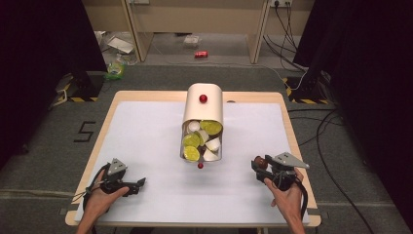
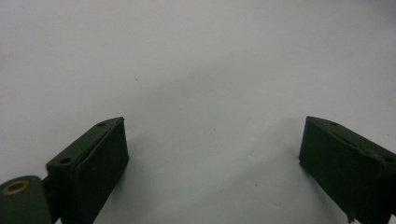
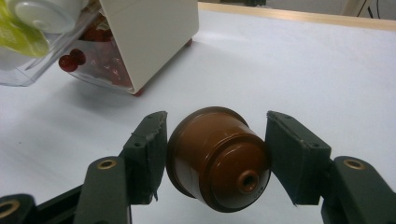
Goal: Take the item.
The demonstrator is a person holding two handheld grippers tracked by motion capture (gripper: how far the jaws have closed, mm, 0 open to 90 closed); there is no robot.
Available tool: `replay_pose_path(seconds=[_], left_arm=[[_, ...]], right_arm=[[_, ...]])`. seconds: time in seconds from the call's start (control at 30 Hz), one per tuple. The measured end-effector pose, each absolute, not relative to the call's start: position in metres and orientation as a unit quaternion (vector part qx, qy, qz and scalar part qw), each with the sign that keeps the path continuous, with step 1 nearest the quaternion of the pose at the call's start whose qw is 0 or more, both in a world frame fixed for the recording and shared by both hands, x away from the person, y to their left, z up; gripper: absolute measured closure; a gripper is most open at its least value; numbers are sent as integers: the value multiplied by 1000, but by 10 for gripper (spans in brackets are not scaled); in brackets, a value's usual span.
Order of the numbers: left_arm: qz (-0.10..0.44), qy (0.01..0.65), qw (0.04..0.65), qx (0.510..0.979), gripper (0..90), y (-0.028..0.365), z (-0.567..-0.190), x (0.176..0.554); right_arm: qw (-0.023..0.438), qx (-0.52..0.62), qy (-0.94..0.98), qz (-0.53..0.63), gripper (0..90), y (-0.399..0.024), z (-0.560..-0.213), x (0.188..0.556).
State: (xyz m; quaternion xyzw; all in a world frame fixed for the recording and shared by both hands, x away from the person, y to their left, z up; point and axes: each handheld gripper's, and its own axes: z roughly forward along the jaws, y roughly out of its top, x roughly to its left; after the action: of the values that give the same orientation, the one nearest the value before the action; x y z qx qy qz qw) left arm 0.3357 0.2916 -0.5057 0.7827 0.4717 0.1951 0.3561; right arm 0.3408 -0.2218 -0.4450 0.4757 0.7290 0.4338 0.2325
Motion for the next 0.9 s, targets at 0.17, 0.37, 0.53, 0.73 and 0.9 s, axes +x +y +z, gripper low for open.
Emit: replay_pose_path(seconds=[0.17, 0.37, 0.53, 0.73, 0.9], left_arm=[[195, 472, 356, 783, 71, 292, -506, 336], [195, 472, 356, 783, 72, 292, -506, 336], [195, 472, 356, 783, 71, 292, -506, 336], [195, 472, 356, 783, 72, 292, -506, 336], [195, 472, 356, 783, 72, 292, -506, 336]], right_arm=[[231, 482, 728, 430, 409, -225, -448, 342], [225, 488, 732, 419, 409, -226, -455, 344], [222, 492, 735, 411, 409, -227, -459, 345], [219, 497, 738, 399, 409, -230, -464, 345], [214, 501, 742, 391, 409, -231, -467, 346]])
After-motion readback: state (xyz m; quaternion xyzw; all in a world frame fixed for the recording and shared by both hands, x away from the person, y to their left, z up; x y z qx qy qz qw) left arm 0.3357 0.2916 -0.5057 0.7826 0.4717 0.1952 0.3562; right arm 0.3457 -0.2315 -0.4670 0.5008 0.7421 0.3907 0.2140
